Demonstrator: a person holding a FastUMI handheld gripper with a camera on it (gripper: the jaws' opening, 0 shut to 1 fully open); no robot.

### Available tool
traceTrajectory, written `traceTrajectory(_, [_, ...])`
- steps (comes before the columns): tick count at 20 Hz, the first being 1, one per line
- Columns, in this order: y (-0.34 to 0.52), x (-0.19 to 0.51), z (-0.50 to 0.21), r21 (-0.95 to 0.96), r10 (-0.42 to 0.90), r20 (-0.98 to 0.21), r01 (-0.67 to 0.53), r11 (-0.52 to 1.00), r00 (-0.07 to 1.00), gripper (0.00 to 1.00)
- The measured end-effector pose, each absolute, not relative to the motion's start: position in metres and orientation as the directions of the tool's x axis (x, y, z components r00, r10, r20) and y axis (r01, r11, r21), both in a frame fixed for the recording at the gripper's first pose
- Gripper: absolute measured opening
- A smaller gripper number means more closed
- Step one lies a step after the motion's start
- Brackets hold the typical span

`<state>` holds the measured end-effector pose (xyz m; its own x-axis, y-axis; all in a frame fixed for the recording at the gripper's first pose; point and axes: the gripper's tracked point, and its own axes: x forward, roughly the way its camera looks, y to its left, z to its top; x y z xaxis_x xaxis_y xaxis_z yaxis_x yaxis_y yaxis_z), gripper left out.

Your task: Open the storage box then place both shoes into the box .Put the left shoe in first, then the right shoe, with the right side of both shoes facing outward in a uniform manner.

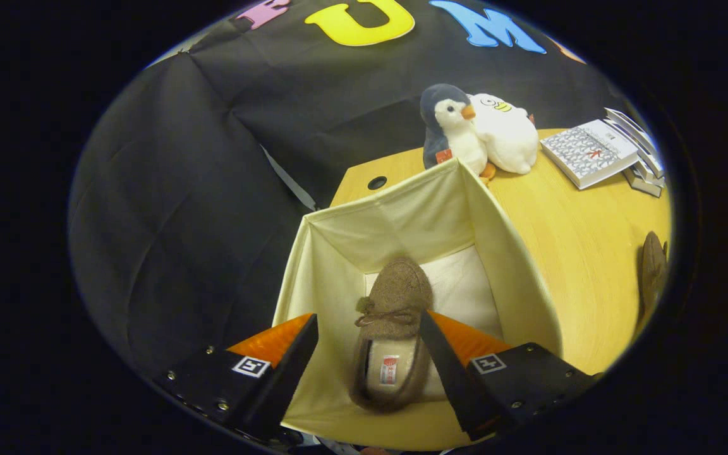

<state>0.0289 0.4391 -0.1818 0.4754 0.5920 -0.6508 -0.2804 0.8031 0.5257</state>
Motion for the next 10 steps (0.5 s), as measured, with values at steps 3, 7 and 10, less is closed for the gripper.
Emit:
traceTrajectory(3, [0.421,0.03,-0.159,0.521,0.621,-0.602,-0.343,0.782,0.501,0.98])
traceTrajectory(7, [0.373,0.037,-0.121,0.47,0.625,-0.536,-0.414,0.78,0.568,0.98])
traceTrajectory(10, [0.325,0.048,-0.104,0.411,0.596,-0.51,-0.433,0.802,0.619,0.98])
